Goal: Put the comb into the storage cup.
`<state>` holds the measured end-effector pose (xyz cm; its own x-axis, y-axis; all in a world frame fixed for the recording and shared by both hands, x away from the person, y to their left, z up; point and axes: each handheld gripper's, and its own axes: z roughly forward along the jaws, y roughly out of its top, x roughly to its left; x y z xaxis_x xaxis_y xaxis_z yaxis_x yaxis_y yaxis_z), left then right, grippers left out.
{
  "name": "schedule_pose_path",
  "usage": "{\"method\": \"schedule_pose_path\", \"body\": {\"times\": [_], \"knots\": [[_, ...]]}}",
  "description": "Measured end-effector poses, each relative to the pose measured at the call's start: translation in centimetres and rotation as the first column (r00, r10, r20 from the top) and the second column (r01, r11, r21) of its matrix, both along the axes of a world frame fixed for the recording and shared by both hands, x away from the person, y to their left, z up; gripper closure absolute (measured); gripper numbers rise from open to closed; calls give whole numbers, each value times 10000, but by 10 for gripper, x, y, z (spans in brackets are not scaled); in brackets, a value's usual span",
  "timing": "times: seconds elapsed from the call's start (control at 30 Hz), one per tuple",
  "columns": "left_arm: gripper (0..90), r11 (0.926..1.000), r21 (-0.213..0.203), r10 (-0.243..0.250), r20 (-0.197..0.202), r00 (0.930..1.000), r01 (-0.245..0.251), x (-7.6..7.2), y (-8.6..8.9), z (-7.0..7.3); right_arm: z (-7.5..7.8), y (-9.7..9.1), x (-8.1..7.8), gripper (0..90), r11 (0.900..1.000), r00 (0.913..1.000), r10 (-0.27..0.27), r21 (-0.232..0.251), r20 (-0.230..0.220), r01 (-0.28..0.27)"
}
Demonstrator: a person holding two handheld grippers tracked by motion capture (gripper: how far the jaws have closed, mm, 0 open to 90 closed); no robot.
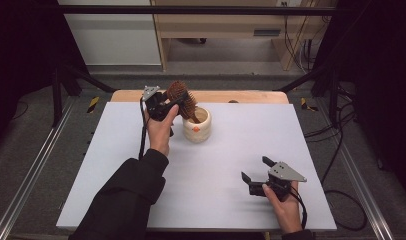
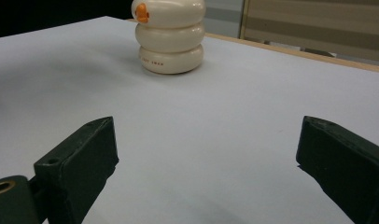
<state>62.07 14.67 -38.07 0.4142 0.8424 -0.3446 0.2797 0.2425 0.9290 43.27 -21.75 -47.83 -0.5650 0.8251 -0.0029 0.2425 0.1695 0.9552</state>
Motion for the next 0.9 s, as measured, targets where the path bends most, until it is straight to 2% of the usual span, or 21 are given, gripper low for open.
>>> {"method": "schedule_pose_path", "body": {"times": [0.2, 0.3, 0.5, 0.73, 0.9], "knots": [[84, 9999, 153, 22, 111, 9999, -24, -1, 2, 1, 0, 0, 0, 58, 10000, 10000, 3, -6, -3, -3], [79, 9998, 197, 11, 200, 9998, -15, -1, 1, 2, 0, 0, 0, 58, 10000, 10000, 8, -13, 1, -8], [78, 9982, 593, -3, 454, 9990, -24, -5, 0, 6, 0, 0, 0, 58, 10000, 10000, -2, -13, -6, 2], [70, 9982, 599, 22, 462, 9989, -50, -9, 2, 12, 0, 0, 0, 58, 10000, 10000, -15, -18, 12, 15], [64, 9943, 1056, 70, 569, 9984, -130, -12, 1, 14, 0, 0, 0, 58, 10000, 10000, -43, -33, 4, 43]]}}
